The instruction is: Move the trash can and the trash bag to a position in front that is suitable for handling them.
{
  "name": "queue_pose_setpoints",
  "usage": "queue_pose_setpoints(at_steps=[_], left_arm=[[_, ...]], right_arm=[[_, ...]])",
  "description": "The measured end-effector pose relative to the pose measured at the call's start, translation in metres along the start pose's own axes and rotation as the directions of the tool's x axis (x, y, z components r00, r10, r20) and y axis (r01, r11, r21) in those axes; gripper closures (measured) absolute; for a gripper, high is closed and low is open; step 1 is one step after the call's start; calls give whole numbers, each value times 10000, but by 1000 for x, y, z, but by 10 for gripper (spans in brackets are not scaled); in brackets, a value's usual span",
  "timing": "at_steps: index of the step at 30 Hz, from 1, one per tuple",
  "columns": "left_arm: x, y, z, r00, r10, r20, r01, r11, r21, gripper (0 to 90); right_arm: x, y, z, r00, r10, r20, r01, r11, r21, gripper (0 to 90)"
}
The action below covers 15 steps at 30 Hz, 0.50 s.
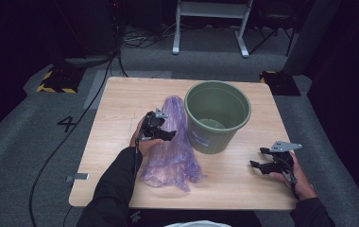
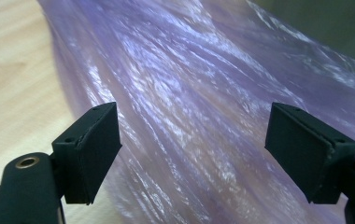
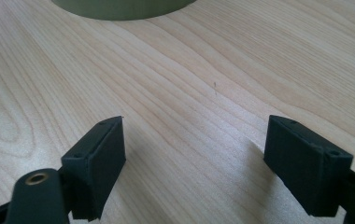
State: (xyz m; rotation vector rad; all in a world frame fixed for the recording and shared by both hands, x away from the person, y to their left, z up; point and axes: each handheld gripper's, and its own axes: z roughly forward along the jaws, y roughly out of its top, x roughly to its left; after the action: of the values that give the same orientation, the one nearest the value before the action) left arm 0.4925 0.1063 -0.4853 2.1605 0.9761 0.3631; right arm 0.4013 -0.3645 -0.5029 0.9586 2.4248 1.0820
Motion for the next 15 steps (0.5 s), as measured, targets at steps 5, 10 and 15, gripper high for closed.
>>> queue_pose_setpoints(at_steps=[5, 10, 15], left_arm=[[-5, -9, 4, 9999, 138, -33, -136, 9988, 466, 187], [-7, -18, -2, 9997, 223, 22, -224, 9986, 472, 285], [-11, -31, -12, 9992, 403, -21, -403, 9992, -21, 390]], right_arm=[[0, 0, 0, 10000, 3, 0, -3, 10000, 0, 201], [0, 0, 0, 10000, 17, 2, -17, 10000, 7, 202], [0, 0, 0, 9999, -39, -140, 39, 10000, -36, 231]])
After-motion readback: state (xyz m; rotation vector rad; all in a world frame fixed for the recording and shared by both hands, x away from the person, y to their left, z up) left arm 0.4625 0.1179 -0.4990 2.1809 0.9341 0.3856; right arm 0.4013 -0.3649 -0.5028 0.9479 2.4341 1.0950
